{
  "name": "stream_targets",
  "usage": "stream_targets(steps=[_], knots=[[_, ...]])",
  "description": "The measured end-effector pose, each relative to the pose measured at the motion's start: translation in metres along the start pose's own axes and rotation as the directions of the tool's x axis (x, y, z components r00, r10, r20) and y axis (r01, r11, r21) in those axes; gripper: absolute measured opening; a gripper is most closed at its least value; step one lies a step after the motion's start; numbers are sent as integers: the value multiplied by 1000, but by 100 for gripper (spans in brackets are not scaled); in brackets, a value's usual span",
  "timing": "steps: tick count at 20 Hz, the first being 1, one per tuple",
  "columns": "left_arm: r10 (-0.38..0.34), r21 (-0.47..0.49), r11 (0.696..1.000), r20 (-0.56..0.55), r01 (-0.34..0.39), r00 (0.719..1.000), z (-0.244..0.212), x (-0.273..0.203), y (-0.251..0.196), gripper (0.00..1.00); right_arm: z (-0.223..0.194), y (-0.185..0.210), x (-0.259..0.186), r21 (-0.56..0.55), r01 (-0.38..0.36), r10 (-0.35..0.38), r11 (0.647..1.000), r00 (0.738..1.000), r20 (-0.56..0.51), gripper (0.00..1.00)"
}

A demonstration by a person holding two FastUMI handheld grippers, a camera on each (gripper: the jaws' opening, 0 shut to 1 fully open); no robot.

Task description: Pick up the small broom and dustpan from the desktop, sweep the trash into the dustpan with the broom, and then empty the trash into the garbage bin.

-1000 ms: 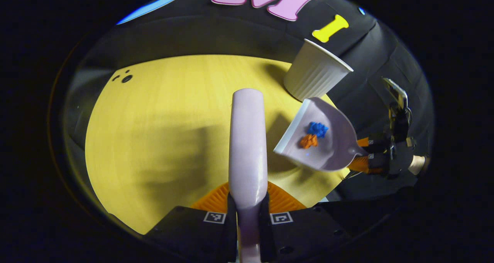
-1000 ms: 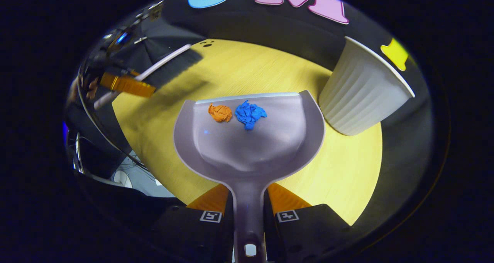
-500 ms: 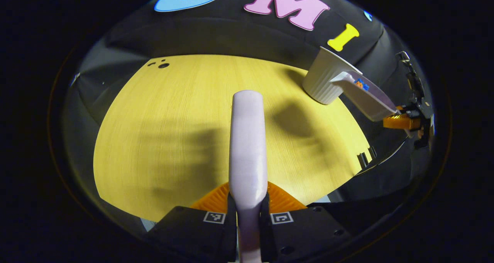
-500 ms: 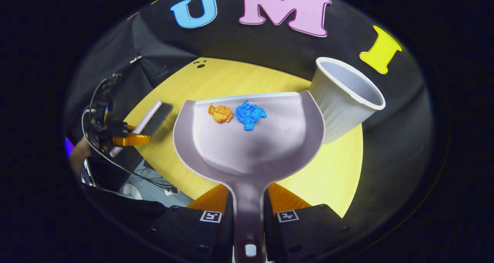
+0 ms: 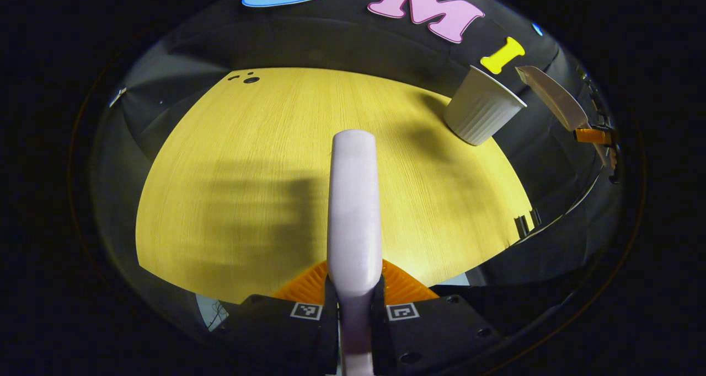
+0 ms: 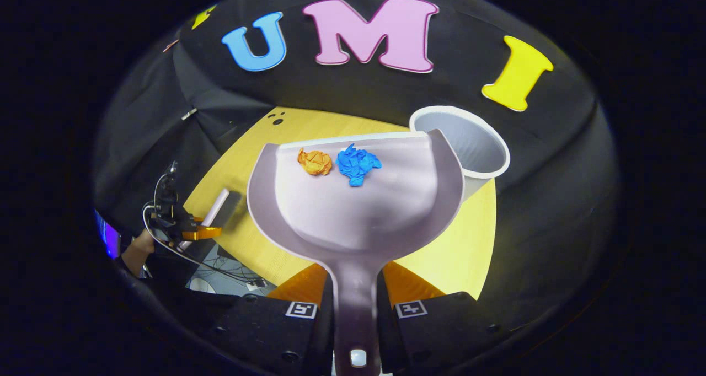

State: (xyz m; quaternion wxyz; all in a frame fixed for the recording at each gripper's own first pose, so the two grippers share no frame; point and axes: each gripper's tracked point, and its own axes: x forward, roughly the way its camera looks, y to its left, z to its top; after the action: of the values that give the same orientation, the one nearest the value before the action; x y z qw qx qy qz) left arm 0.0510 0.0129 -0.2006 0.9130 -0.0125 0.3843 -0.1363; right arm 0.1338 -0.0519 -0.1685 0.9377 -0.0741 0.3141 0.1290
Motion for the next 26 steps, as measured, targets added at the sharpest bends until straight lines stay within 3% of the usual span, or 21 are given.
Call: stream_targets(steps=[5,10,14,17,18,19,21,23,26], knots=[[9,-17,1000,17,-9,1000,22,-10,2,28,31,-65,-12,81,56,-60,995,997,48,36],[32,-52,998,8,-31,999,36,-11,9,28,50,-145,4,144,164,-175,976,982,65,36],[55,-64,996,-24,-57,998,41,-11,18,27,53,-181,18,170,197,-208,966,977,51,36],[65,-73,995,-53,-69,996,45,-13,17,28,51,-204,29,118,230,-233,966,972,10,37],[74,-70,994,-61,-79,995,47,-13,18,28,53,-208,33,93,239,-240,967,971,0,41],[94,-64,993,-65,-98,993,49,-13,21,28,56,-214,37,72,247,-246,966,969,-12,37],[123,-78,989,-67,-128,990,55,-11,25,28,61,-223,44,33,254,-253,967,967,-37,37],[121,-115,985,-65,-128,991,61,-12,22,28,71,-232,50,0,260,-260,966,964,-56,41],[125,-137,981,-67,-134,990,61,-8,20,28,79,-239,62,-54,259,-263,964,960,-100,37]])
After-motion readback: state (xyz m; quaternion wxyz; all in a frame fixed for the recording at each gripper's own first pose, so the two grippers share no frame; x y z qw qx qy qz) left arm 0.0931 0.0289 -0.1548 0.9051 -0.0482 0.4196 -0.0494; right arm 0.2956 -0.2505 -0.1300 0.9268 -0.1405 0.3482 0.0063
